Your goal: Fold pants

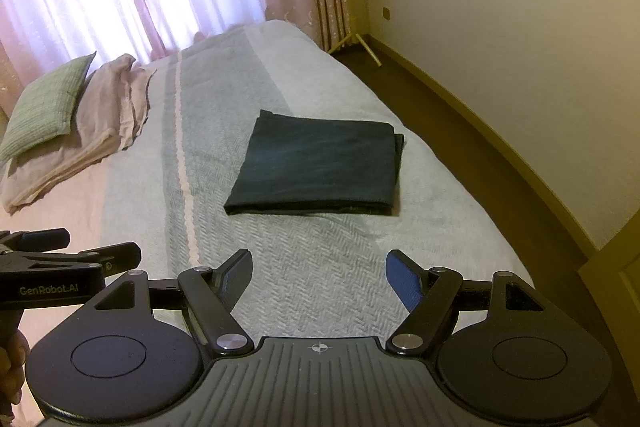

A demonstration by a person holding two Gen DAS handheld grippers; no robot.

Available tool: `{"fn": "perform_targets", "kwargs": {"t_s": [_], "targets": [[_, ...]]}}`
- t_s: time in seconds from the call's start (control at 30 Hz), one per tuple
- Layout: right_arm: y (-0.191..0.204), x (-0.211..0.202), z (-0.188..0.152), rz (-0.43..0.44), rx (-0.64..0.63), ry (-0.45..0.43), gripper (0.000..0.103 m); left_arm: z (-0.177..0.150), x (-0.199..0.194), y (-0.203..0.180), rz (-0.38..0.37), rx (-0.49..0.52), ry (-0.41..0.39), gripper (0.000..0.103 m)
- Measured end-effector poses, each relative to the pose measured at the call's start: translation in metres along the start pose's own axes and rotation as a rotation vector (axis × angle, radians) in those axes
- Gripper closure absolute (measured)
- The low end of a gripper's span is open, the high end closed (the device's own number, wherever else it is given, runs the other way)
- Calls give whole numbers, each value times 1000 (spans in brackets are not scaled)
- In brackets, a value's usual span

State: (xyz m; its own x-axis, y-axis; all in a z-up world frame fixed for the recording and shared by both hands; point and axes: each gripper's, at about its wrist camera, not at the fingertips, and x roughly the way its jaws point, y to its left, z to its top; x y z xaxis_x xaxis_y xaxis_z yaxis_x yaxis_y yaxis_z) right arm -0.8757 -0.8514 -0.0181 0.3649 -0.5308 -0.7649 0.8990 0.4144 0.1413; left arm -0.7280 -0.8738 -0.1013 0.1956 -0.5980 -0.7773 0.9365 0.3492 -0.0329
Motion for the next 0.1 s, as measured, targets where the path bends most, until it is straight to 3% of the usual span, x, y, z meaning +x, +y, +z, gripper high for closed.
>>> {"fn": "perform_targets", "kwargs": {"t_s": [0.1], "targets": [[-5, 3, 2, 13, -10, 9, 32, 0, 2, -4, 7, -13, 1, 1]]}}
